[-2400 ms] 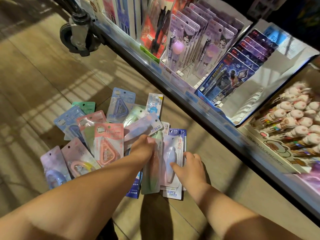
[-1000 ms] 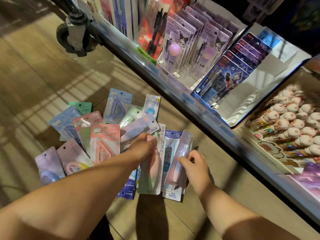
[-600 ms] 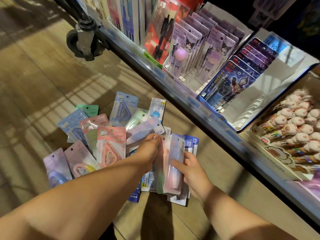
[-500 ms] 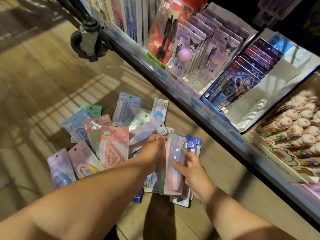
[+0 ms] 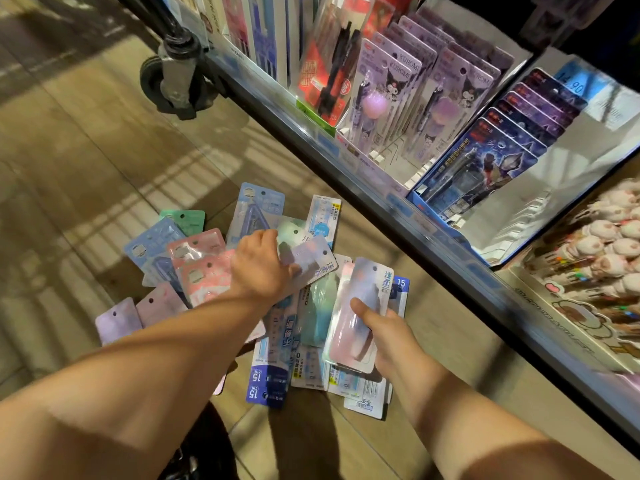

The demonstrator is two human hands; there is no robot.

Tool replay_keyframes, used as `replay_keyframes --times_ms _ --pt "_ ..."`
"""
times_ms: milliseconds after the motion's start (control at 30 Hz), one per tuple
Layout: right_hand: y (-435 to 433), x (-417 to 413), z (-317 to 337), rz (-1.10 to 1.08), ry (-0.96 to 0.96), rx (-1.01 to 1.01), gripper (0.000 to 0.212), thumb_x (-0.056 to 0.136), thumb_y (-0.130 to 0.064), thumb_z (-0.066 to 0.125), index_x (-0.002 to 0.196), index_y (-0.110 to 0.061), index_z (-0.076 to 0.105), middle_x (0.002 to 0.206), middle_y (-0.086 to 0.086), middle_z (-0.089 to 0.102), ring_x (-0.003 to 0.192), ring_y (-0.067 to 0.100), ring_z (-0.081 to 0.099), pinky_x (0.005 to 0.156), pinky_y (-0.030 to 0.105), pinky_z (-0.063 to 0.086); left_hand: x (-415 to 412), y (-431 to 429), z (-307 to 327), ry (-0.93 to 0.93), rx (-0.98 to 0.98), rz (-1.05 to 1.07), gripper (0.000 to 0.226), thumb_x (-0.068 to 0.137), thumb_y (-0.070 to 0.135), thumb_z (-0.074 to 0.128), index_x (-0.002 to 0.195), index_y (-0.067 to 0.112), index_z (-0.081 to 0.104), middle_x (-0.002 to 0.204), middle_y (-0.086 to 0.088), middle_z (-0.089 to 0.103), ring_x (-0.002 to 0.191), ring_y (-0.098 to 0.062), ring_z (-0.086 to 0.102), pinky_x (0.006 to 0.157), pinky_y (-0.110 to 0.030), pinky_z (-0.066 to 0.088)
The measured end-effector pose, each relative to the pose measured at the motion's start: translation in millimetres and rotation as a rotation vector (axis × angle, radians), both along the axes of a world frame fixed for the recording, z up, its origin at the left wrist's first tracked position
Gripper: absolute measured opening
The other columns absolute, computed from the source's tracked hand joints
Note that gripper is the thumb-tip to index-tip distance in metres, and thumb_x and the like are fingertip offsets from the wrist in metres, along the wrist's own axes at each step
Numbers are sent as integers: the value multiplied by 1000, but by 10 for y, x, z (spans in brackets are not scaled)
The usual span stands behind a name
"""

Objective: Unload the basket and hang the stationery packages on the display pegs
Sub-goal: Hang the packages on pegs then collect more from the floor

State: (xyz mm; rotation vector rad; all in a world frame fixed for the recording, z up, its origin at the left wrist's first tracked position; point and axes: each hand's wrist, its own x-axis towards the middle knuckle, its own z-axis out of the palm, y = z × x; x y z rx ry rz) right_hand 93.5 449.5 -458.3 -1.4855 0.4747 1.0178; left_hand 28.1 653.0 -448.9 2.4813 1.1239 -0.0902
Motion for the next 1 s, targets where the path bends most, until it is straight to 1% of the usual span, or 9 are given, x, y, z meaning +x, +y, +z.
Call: replay_keyframes --times_ms 267,367,400,500,600,733,833,933,1000 --pt "174 -81 -52 57 31 -33 38 78 -25 79 113 -13 67 106 13 73 97 34 68 86 47 55 26 12 -80 25 -150 104 84 62 65 75 123 15 46 119 -7 52 113 -26 52 94 -35 47" --pt "253 -128 -141 147 -60 -148 88 40 -66 87 115 -22 67 104 3 74 98 29 69 90 50 55 22 32 -87 92 -167 129 89 60 64 78 125 11 47 122 -11 52 116 -30 52 95 -35 46" --pt "268 -143 -201 158 -84 -173 94 33 -70 86 113 -24 66 103 2 74 97 28 69 90 49 55 13 35 -88 92 -172 135 86 60 61 79 123 10 48 122 -13 51 115 -30 52 95 -35 46" --pt "413 -181 -53 183 -86 -212 81 47 -59 86 112 -17 60 102 8 70 94 29 68 91 45 54 -4 -3 -96 88 -172 157 76 58 63 79 110 13 53 117 -12 51 111 -29 53 93 -35 47" --pt "526 -184 -12 257 -162 -436 64 68 -54 81 112 -15 55 107 10 64 98 31 63 87 38 53 36 -49 -75 145 -116 198 81 53 71 75 106 14 54 117 -9 52 112 -27 53 95 -34 47" --pt "592 -214 1 267 -217 -510 74 61 -60 80 112 -13 56 111 12 64 103 34 61 91 44 52 73 -40 -59 188 -137 193 81 50 66 83 107 16 56 118 -8 54 109 -25 56 90 -34 49" --pt "569 -216 6 254 -221 -475 60 62 -53 84 99 -20 51 106 10 65 98 33 63 88 44 54 36 -101 -57 115 -200 191 85 53 58 88 114 13 50 120 -7 49 109 -26 55 90 -37 47" --pt "577 -242 6 246 -244 -480 76 43 -65 80 98 -22 48 108 12 65 98 33 64 86 46 55 -31 -167 -60 2 -235 189 81 55 53 89 112 14 47 113 -4 54 105 -25 57 85 -36 47" --pt "582 -250 27 264 -254 -488 72 50 -61 83 98 -22 48 109 12 65 99 33 63 86 45 55 -79 -179 -65 -38 -212 195 79 53 55 89 108 14 49 106 -3 58 101 -24 59 80 -35 49"
